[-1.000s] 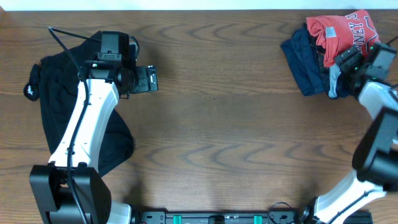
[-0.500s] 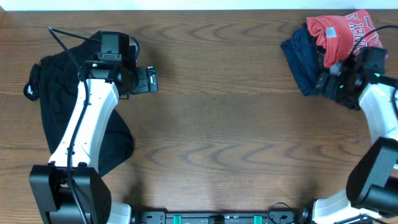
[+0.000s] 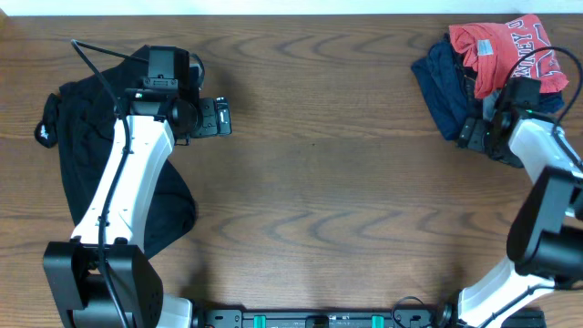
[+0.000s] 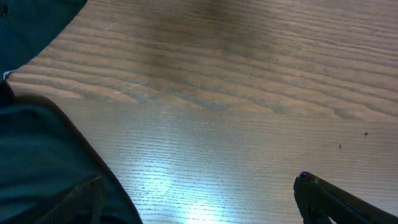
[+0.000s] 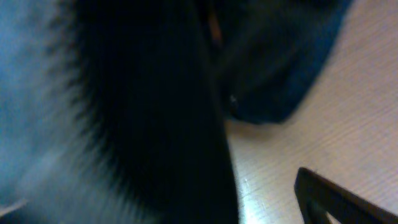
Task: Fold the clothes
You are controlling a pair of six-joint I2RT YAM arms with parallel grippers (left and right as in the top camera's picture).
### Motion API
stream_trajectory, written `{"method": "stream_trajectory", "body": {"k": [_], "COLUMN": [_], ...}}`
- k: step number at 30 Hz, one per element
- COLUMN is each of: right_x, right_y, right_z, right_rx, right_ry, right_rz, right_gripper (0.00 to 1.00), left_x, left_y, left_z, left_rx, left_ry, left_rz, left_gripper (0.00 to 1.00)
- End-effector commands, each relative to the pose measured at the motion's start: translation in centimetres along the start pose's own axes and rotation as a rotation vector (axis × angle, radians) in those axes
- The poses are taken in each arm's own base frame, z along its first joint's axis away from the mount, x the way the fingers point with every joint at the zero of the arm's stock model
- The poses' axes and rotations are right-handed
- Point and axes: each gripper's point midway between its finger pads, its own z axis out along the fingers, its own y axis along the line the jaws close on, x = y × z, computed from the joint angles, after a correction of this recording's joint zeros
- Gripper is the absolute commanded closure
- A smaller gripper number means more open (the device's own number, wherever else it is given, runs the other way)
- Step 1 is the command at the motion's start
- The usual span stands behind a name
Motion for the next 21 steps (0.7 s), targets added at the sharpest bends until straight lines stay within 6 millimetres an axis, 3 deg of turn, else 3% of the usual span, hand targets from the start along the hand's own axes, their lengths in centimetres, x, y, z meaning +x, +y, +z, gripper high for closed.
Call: {"method": "stream_trajectory", "body": {"k": [1, 7, 12, 17, 21], "right_x": [0.2, -1.7, -4.1, -5.0, -4.6], "right_y": [0.0, 0.9, 2.5, 3.5, 4.7], "right_z": [2.5, 5.5, 7.2, 7.3, 7.0], "right_rx": [0.025, -0.004, -0.084, -0.115, -0.122], "right_ry": [0.001, -0.084, -0.188, -0.230, -0.217], "right_rz": [0.029, 0.179, 0.237, 0.219, 0.174], "right_gripper": [0.08, 0.10, 0.17, 0.18, 0.13], "left_x": [0.6, 0.6, 0.6, 0.5, 0.3], "left_y": [0.1, 0.2, 0.2, 0.1, 0.1], "left_z": [0.6, 0.6, 0.6, 0.6, 0.6], "left_rx": [0.001, 0.001, 0.001, 0.001, 0.003], "left_ry": [0.026, 0.026, 0.026, 0.025, 0.015], "left_rz": [-0.010, -0.010, -0.010, -0.009, -0.009], "left_gripper": [0.02, 0.02, 0.02, 0.02, 0.02]}}
